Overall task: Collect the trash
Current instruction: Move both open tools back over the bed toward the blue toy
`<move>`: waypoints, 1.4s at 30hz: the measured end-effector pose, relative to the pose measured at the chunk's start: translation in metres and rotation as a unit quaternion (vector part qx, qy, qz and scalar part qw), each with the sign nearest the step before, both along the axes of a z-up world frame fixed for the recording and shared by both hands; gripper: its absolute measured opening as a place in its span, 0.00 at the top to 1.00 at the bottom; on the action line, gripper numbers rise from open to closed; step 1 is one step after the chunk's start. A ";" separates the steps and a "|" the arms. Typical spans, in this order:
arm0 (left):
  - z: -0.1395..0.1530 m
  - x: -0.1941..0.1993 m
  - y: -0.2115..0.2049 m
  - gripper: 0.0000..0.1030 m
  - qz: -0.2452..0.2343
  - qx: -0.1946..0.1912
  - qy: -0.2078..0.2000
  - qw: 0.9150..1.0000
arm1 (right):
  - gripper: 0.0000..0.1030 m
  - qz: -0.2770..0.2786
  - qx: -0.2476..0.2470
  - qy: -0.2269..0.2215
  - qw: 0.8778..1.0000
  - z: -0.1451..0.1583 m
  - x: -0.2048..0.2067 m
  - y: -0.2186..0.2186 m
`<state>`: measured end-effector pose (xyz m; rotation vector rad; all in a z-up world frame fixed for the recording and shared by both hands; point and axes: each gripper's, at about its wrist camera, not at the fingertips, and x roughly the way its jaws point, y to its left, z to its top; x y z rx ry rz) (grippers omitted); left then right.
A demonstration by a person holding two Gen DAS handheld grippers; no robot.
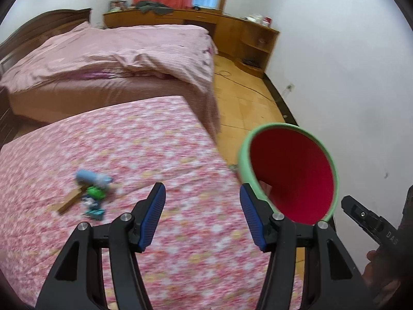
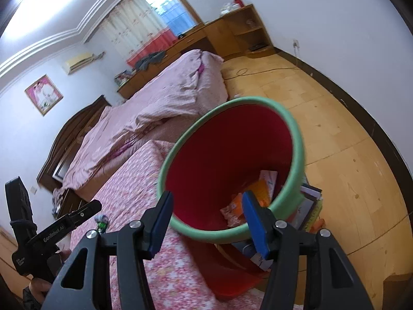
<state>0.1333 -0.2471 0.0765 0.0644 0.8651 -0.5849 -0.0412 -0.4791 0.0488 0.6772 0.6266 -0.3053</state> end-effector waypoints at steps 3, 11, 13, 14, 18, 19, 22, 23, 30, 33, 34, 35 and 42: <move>0.000 0.008 0.024 0.42 0.022 0.004 -0.004 1.000 | 0.43 0.020 -0.011 0.003 1.000 0.005 0.012 0.014; -0.002 0.030 0.082 0.42 0.079 0.013 -0.008 0.997 | 0.43 0.074 -0.027 0.011 0.997 0.014 0.049 0.053; -0.005 0.035 0.097 0.42 0.092 0.018 -0.009 0.996 | 0.43 0.092 -0.026 0.014 0.995 0.015 0.060 0.064; -0.007 0.038 0.102 0.42 0.097 0.018 -0.008 0.995 | 0.43 0.100 -0.027 0.016 0.994 0.014 0.066 0.071; -0.016 0.045 0.129 0.42 0.122 0.013 0.000 0.992 | 0.43 0.130 -0.033 0.028 0.991 0.010 0.093 0.093; -0.018 0.047 0.134 0.42 0.127 0.013 0.002 0.992 | 0.43 0.141 -0.033 0.033 0.989 0.008 0.101 0.099; -0.026 0.052 0.152 0.42 0.147 0.016 0.005 0.989 | 0.43 0.165 -0.041 0.043 0.984 0.003 0.118 0.118; -0.028 0.054 0.157 0.42 0.152 0.016 0.007 0.988 | 0.43 0.175 -0.046 0.048 0.982 0.002 0.126 0.125; -0.045 0.063 0.189 0.42 0.187 0.034 0.006 0.982 | 0.43 0.227 -0.064 0.075 0.969 -0.008 0.168 0.165; -0.050 0.068 0.201 0.42 0.198 0.036 0.006 0.980 | 0.43 0.248 -0.072 0.081 0.963 -0.012 0.186 0.181; -0.052 0.069 0.203 0.42 0.200 0.038 0.006 0.979 | 0.43 0.255 -0.075 0.083 0.961 -0.013 0.191 0.186; -0.053 0.070 0.205 0.42 0.202 0.040 0.006 0.979 | 0.43 0.260 -0.077 0.083 0.959 -0.014 0.196 0.191; -0.063 0.080 0.221 0.42 0.214 0.037 0.015 0.976 | 0.43 0.299 -0.100 0.094 0.944 -0.026 0.235 0.222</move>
